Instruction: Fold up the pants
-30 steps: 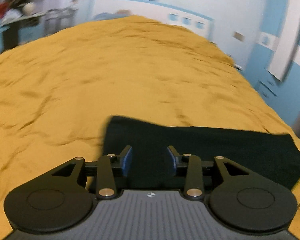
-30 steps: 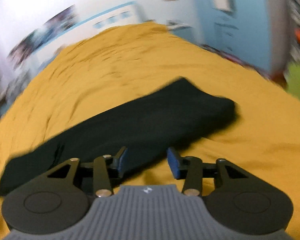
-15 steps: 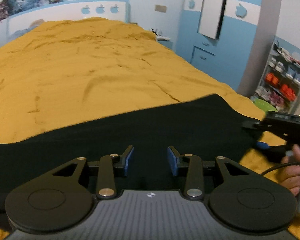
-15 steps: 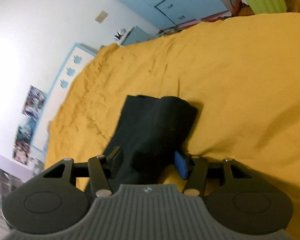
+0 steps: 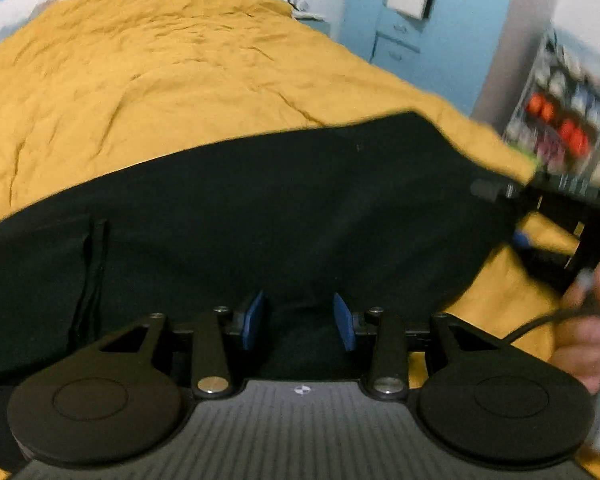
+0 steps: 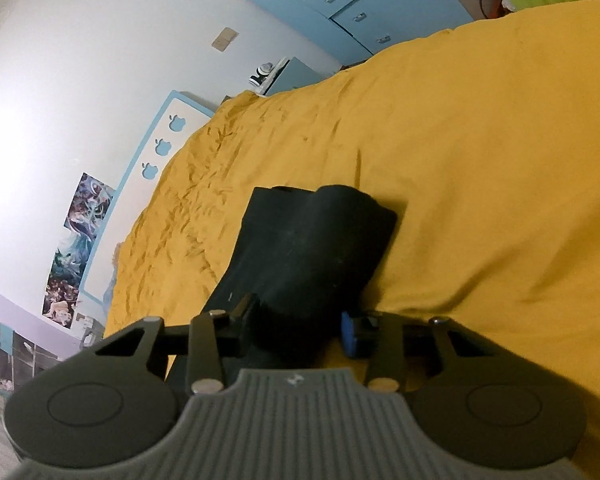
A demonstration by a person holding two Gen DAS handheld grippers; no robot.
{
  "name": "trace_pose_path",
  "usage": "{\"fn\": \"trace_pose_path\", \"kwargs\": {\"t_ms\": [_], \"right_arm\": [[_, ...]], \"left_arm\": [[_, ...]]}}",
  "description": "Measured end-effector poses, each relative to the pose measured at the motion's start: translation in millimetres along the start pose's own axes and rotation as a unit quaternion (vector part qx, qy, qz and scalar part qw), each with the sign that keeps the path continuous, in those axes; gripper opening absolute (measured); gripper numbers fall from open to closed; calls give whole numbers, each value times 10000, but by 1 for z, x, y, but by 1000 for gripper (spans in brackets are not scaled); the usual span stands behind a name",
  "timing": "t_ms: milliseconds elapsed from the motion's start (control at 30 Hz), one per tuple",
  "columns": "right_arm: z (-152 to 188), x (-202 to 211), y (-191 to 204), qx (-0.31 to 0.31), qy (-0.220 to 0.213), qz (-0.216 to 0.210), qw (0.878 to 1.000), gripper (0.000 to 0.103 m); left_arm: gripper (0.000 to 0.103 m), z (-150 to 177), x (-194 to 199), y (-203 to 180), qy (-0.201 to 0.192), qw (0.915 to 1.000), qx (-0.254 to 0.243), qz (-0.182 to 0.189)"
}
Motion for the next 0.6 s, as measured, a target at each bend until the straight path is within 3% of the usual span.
{"fn": "trace_pose_path", "kwargs": {"t_ms": [300,467,600], "right_arm": [[0,4,3,18,-81,147,9999,13],[-8,12,19,89,-276,94,9995,11],[-14,16,51,522,-495,125,9973,11]], "left_arm": [[44,20,12,11,9,9982,491,333],[44,15,35,27,-216,9899,1134,826],[44,21,69,57,-559,9835,1443,941]]}}
Point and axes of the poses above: each gripper's, at about its wrist camera, not at the fingertips, and x roughly against the way its jaws point, y to its left, z to its underside, the point moved 9 cm from there along -x, roughly the way its jaws point, and after that the axes turned 7 degrees about y, right-handed, at the moved point
